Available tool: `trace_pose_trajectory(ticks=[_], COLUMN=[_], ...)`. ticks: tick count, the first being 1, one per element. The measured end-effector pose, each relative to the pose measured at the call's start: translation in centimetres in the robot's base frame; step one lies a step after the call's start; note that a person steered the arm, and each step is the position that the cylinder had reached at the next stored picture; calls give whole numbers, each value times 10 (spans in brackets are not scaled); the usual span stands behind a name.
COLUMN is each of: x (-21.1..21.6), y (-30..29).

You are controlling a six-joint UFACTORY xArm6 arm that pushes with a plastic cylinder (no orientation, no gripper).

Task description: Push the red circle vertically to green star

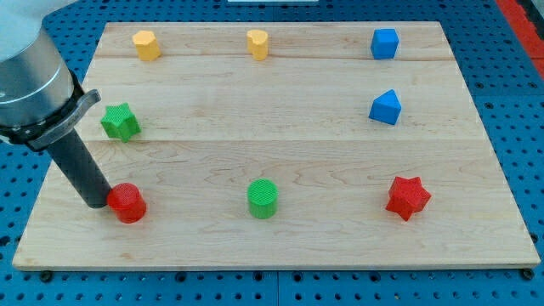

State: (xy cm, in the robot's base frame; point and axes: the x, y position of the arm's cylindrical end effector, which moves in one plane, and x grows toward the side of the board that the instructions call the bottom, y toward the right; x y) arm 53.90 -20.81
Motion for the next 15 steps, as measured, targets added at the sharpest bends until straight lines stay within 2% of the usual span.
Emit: trace_pose_trajectory(ticks=[2, 4, 5, 6, 8, 13, 14, 15], x=[1, -19, -31, -58, -79, -20, 9, 11], y=[1, 39, -19, -16, 96, 129, 115, 88])
